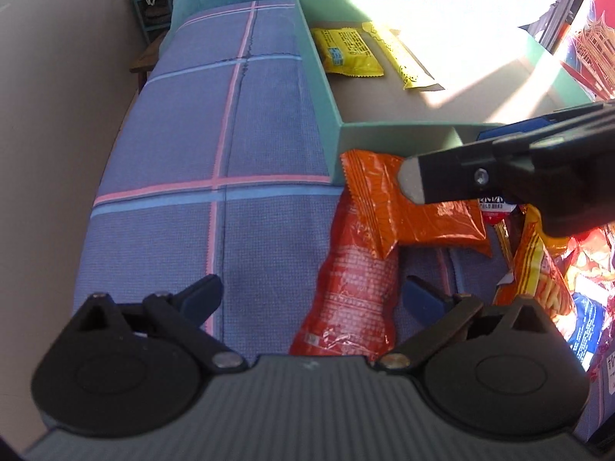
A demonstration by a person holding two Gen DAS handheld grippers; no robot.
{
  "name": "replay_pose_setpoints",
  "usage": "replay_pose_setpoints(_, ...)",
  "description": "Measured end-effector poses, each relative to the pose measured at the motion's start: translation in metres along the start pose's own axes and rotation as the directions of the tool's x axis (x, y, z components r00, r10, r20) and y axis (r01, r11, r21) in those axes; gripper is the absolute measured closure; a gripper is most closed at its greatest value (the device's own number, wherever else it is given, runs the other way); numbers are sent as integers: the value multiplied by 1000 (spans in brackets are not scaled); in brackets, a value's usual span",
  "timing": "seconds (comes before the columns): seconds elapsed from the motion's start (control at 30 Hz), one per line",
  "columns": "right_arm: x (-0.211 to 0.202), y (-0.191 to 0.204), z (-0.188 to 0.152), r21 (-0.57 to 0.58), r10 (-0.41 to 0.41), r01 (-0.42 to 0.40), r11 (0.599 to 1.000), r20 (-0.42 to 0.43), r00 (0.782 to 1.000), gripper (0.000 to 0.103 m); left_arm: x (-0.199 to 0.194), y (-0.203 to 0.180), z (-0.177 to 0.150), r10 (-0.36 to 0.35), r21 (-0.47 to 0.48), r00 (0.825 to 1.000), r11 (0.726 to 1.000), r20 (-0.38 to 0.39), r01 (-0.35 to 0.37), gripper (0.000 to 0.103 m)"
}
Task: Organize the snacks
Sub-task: 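Grasp the orange WINSUN packet with the left gripper while the right grasps a yellow WINSUN packet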
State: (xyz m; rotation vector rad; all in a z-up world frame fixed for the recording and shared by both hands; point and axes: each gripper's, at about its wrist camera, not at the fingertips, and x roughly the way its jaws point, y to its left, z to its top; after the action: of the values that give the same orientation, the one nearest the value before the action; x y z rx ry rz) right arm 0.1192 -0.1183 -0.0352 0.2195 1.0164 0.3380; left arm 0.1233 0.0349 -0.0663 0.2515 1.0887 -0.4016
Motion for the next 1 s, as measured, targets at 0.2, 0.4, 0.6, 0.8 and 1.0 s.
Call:
replay_pose_setpoints(0.2,24,9,-2,-34,4,-6,999,-64,998,7,6,12,1,17,-55,1000,998,-10,-18,14)
replay_pose_setpoints(0.4,28,22,-8,-13,38,-40,999,-118,992,7,0,37,-11,17,-79,1000,997,-11,-18,21)
replay_pose_setpoints(0.6,14,22,-7,25,45,-43,999,-78,996,8,-7,45,-16,11,-68,1000,998,-9,-12,23)
replay_pose_setpoints(0.8,5,0,-5,71,3,2,997,-69,998,8,-7,24,2,13,51,999,999,41,-15,15)
replay_pose_setpoints(1.0,-38,-17,-16,123,-49,48,991,0,999,8,-28,-3,4,-38,171,994,985,107,19,15)
